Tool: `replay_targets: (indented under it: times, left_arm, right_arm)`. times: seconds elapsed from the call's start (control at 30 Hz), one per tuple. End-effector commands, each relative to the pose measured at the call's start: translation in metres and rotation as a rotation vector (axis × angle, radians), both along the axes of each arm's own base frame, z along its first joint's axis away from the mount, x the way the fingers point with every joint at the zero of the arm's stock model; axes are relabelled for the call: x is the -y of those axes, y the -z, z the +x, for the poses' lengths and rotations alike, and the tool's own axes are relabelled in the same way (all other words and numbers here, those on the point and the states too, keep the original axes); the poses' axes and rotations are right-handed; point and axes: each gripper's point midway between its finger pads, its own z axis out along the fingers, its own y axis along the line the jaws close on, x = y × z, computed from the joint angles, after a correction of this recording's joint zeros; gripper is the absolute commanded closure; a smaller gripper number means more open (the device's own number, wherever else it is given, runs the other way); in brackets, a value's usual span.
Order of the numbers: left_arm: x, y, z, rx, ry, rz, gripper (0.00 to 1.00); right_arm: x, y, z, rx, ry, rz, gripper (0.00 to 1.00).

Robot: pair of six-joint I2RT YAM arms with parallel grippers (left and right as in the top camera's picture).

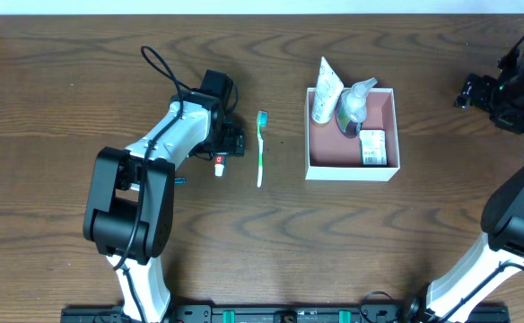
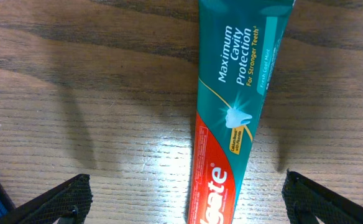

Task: Pack container
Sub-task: 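Lower the left gripper onto the Colgate toothpaste tube and grasp it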

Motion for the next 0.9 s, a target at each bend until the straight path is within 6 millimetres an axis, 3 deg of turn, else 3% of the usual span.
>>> replay_targets:
  times: [0.0, 0.87]
  left_arm:
    - [-0.0034, 0.0087, -0.0064, -0.029, -0.014, 0.008, 0.02]
    - [0.0028, 0.0153, -0.0078, -0.025, -0.003, -0.031, 0.02]
  right_arm:
    - [-0.0029, -0.0052, 0.001, 0.012, 0.009, 0.003, 0.01]
    - [-0.0029, -0.0052, 0.001, 0.012, 0.009, 0.003, 0.01]
